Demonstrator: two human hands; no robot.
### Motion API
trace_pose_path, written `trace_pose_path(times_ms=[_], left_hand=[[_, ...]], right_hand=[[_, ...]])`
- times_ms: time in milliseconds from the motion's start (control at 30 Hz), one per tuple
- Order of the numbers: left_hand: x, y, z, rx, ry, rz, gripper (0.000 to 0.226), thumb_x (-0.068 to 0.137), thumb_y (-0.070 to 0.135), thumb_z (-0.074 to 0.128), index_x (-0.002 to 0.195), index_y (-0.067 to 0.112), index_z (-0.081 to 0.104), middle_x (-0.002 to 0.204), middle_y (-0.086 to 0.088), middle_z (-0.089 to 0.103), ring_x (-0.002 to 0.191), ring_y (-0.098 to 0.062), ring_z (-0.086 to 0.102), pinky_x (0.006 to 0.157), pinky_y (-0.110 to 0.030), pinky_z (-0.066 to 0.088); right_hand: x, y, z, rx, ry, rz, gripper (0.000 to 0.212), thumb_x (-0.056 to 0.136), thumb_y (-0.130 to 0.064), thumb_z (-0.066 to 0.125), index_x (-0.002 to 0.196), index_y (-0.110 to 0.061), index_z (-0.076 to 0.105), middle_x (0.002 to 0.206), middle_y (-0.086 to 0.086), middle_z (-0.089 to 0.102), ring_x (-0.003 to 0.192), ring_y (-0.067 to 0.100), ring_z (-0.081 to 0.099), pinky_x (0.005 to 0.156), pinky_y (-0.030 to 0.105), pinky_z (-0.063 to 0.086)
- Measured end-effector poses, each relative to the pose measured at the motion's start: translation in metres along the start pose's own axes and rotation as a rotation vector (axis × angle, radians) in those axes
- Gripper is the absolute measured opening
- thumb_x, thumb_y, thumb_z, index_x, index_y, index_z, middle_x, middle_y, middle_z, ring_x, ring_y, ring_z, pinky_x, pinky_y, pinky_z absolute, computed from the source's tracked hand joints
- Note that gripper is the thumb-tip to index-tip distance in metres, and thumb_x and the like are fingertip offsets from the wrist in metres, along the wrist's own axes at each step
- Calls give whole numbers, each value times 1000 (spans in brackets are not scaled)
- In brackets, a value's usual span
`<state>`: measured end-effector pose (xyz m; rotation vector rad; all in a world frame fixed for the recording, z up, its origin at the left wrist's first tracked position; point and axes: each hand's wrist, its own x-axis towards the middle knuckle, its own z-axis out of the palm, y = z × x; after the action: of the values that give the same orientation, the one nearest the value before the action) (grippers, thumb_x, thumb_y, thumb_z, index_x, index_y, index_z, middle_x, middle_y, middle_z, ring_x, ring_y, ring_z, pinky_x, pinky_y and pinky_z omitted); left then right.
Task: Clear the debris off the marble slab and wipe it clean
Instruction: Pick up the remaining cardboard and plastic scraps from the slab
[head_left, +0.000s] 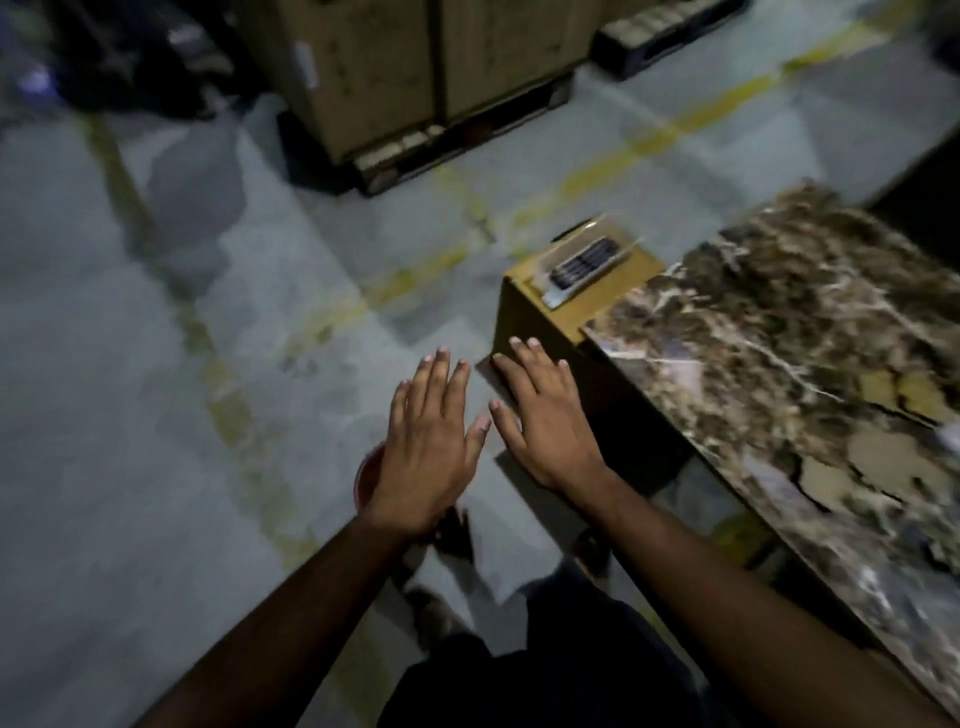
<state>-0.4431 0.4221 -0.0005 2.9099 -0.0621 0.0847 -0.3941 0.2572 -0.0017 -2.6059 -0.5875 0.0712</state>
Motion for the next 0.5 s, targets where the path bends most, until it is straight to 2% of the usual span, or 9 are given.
trace_pose_path(times_ms=[100,167,300,433,500], left_hand=[[25,55,-6,-57,-39,108,71,98,55,27,159,19,16,168,-7,11,154,-25,10,122,-46,14],[44,101,1,-103,-62,174,70,100,53,33,160,20,16,168,-6,10,154,-25,9,122,-46,14],[75,211,32,-122,-116,338,73,95,54,28,155,13,27,161,-13,29,146,-34,28,117,-49,26],[91,312,90,-132,-323,507,91,87,68,22,160,14,14,165,-8,20,150,-31,18,121,-46,16],[89,355,119,-114,-427,572,99,83,74,25,160,14,10,164,-9,21,149,-32,21,121,-47,19]], right_hand=[[-30,41,-40,-3,103,99,62,100,-49,31,155,-21,38,166,4,27,157,20,12,125,51,10],[-55,79,-64,10,154,194,60,101,-47,32,156,-23,35,167,2,26,157,19,10,125,49,7],[-105,166,-100,32,267,375,54,103,-41,41,154,-24,37,166,2,27,155,19,15,124,47,13],[-155,254,-128,51,287,480,59,99,-45,38,154,-23,38,164,6,32,154,23,21,124,48,21],[-185,295,-141,68,270,529,60,99,-49,39,154,-23,39,163,6,34,153,25,24,123,47,24]])
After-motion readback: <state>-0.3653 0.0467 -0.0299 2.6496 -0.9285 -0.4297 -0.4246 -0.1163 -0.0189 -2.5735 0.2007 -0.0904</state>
